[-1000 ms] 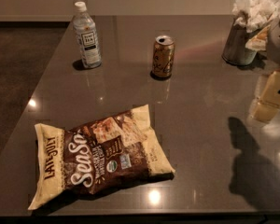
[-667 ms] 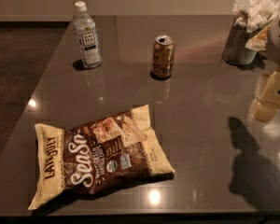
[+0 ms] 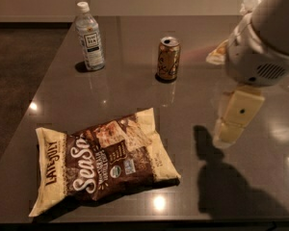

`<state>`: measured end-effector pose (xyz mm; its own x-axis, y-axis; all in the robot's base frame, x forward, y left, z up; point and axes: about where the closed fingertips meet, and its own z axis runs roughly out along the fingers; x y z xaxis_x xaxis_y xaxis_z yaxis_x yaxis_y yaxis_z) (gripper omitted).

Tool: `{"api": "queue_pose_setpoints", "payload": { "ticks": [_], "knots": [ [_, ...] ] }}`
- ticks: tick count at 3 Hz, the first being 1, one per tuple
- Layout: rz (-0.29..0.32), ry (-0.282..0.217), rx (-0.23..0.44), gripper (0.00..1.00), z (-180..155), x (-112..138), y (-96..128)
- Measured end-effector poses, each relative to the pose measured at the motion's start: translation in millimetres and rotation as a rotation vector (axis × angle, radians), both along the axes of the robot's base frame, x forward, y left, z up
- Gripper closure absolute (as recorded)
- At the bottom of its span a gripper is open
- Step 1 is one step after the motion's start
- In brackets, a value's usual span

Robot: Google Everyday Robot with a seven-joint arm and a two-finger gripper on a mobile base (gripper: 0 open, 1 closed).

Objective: Move brown chip bag near blue plastic bottle

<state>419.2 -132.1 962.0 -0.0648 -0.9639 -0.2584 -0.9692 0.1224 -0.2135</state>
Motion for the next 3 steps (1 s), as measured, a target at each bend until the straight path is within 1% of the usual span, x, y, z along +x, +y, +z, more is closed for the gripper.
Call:
{"api": "queue_pose_setpoints", "payload": {
  "ticks": [1, 2, 3],
  "knots": [
    [0.104, 0.013, 0.007, 0.0, -19, -14, 52],
    [0.178, 0.02, -0.009, 0.0, -43, -18, 86],
    [0.213, 0.021, -0.027, 0.0, -63, -14, 107]
  ]
}}
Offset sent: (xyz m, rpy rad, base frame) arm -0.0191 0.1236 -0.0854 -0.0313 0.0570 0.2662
